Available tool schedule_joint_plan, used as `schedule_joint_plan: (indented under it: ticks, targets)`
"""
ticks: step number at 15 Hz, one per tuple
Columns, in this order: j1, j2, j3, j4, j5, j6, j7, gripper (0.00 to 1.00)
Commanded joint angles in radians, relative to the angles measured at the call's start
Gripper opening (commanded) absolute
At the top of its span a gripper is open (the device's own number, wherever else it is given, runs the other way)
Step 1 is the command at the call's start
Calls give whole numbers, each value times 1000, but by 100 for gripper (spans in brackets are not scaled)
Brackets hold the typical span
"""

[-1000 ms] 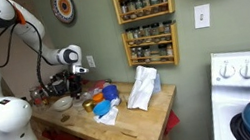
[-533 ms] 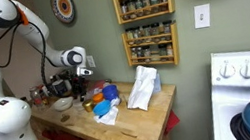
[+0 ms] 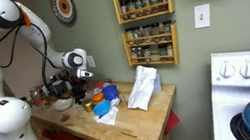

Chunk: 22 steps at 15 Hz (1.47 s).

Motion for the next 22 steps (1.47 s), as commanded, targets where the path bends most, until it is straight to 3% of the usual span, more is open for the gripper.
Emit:
schedule_joint_plan:
  ticks: [1,2,6,14,22]
  targets:
    - [0,3,2,-22,29,33,6,37]
    - [0,7,2,-22,39,41,13,16]
    - [2,19,1,-24,54,70,24,0]
    - [12,-51,1,-7,13,-17,98,1]
    - [50,-140,66,116,-107,-339,178,1]
